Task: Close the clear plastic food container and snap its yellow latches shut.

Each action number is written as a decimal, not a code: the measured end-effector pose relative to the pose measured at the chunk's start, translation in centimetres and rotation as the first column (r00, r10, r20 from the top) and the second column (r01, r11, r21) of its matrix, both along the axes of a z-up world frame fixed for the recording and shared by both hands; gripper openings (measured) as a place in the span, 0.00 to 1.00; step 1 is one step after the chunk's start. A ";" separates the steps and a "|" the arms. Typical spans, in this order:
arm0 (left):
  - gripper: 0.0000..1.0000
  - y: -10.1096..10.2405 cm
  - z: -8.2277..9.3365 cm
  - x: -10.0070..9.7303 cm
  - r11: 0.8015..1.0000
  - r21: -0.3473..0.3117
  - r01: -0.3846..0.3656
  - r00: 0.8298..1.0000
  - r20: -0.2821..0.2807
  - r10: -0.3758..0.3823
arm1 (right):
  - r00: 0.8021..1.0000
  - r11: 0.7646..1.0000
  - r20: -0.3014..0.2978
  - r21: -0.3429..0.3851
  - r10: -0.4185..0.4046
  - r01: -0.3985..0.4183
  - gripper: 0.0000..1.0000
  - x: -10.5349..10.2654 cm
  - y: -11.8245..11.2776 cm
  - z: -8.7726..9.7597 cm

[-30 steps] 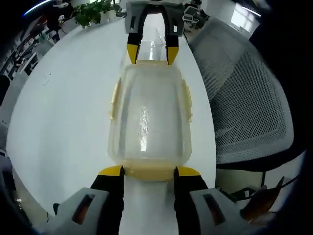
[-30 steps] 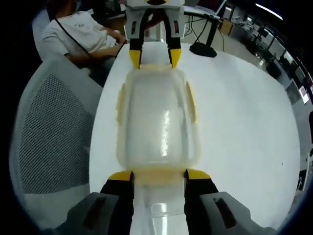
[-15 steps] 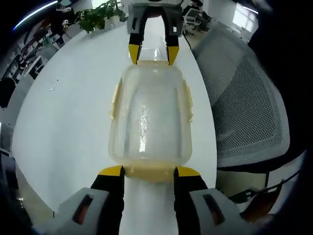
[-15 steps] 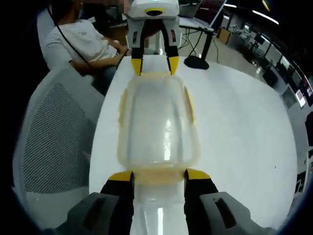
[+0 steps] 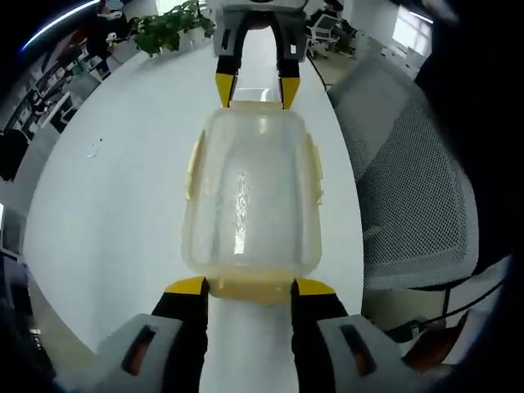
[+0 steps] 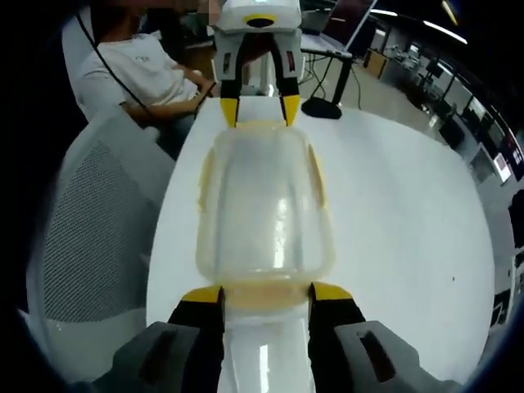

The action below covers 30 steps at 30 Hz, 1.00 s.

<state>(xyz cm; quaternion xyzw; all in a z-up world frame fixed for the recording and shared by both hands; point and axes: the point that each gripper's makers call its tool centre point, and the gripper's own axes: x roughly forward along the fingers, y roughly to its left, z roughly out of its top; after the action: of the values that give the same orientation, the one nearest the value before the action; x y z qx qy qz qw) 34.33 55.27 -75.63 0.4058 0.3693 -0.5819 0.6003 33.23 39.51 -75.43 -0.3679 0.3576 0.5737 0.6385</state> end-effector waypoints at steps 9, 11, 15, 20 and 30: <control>0.38 -1.0 0.2 -0.1 1.000 0.000 -0.018 1.000 0.005 0.018 | 1.000 1.000 0.000 0.003 0.017 -0.017 0.39 0.2 -1.1 0.2; 0.38 -1.3 0.3 -0.1 1.000 0.000 -0.023 1.000 0.008 0.023 | 1.000 1.000 0.005 0.003 0.020 -0.020 0.39 0.1 -1.4 0.3; 0.38 -2.0 0.4 -0.4 1.000 -0.003 -0.030 1.000 0.006 0.030 | 1.000 1.000 0.006 0.001 0.026 -0.026 0.39 -0.1 -2.1 0.4; 0.38 -3.3 0.4 -0.7 0.999 -0.006 -0.045 0.999 0.008 0.045 | 0.999 0.999 0.013 -0.002 0.039 -0.039 0.39 -0.1 -3.3 0.4; 0.38 -5.1 0.7 -0.7 0.999 0.001 -0.051 0.999 0.000 0.051 | 0.999 0.999 0.016 0.009 0.048 -0.048 0.39 0.0 -5.2 0.7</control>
<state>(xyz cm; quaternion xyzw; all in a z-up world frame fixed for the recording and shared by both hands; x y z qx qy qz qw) 33.66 50.16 -74.90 0.3965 0.3801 -0.5662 0.6146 33.24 34.29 -74.72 -0.3778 0.3409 0.5877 0.6290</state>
